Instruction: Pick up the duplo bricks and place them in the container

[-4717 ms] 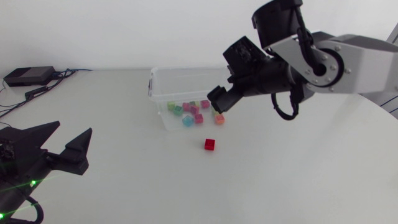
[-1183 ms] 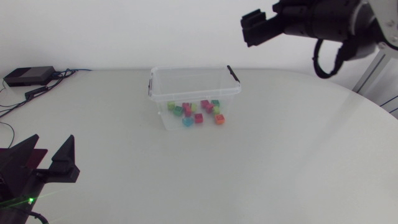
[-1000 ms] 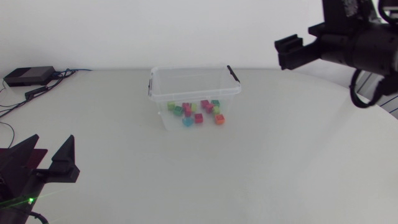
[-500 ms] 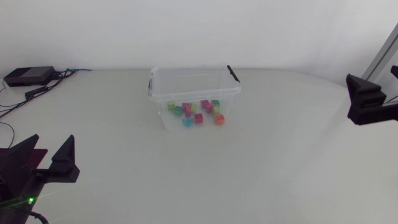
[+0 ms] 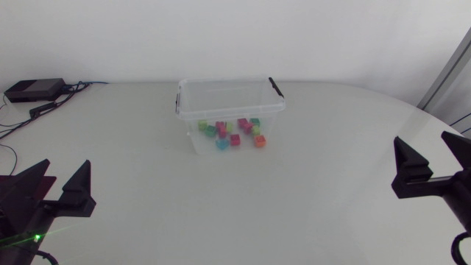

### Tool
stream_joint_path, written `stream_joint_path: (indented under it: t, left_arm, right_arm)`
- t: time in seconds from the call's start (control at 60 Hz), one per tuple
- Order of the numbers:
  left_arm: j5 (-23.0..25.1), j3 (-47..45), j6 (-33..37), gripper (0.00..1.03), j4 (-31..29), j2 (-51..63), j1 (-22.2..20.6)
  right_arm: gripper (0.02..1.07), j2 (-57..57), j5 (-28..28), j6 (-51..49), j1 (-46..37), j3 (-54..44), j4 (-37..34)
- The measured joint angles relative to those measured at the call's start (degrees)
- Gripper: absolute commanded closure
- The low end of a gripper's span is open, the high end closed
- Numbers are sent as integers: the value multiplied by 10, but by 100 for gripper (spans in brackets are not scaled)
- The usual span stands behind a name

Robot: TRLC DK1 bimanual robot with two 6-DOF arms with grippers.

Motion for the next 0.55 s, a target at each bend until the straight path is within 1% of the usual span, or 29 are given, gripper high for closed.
stream_joint_path:
  t: [0.383, 0.55]
  left_arm:
    - [28, 0, -30, 5, -4, 0, 0]
    - [29, 0, -30, 5, -4, 0, 0]
  right_arm:
    - [7, -101, -53, 81, -29, -150, 54]
    - [7, -104, -54, 85, -30, -154, 54]
